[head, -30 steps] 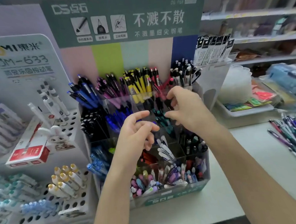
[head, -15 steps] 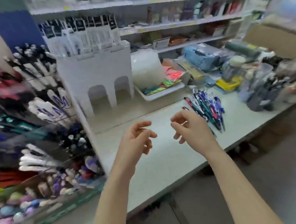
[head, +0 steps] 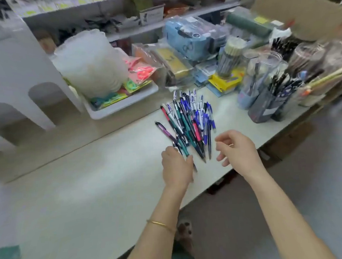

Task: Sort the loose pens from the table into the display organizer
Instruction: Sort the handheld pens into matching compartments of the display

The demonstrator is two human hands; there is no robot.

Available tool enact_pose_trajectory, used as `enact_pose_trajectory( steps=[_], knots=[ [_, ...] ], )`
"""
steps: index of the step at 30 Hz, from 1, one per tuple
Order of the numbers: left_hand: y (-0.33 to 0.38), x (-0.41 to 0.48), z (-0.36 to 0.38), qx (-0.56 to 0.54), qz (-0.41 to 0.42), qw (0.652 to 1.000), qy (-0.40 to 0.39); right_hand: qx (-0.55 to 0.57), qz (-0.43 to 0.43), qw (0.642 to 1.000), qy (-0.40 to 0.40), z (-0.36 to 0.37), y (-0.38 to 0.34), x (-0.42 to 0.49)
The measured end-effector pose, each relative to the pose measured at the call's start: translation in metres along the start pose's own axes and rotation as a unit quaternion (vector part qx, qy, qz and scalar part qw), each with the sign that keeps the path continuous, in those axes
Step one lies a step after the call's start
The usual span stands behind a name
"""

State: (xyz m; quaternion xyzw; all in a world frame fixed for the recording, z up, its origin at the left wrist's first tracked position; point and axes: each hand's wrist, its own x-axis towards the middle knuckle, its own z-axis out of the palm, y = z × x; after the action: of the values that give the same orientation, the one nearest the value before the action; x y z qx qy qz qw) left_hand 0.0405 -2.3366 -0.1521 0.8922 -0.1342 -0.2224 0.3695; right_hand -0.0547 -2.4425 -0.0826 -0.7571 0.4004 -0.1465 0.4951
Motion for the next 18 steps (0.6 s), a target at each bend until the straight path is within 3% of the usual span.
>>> enact_pose_trajectory(
  steps=[4,13,18],
  knots=[
    [0.011,0.025,0.02,0.115,0.001,0.993,0.03,-0.004,0.006,1.0,-0.021,0.005,-0.005,0.049],
    [0.002,0.046,0.006,0.21,-0.083,0.974,0.005,0.033,0.01,0.996,-0.078,0.042,-0.025,0.11],
    [-0.013,0.057,-0.011,0.3,-0.077,0.951,0.017,0.035,0.001,0.995,-0.09,0.044,-0.031,0.133]
  ],
)
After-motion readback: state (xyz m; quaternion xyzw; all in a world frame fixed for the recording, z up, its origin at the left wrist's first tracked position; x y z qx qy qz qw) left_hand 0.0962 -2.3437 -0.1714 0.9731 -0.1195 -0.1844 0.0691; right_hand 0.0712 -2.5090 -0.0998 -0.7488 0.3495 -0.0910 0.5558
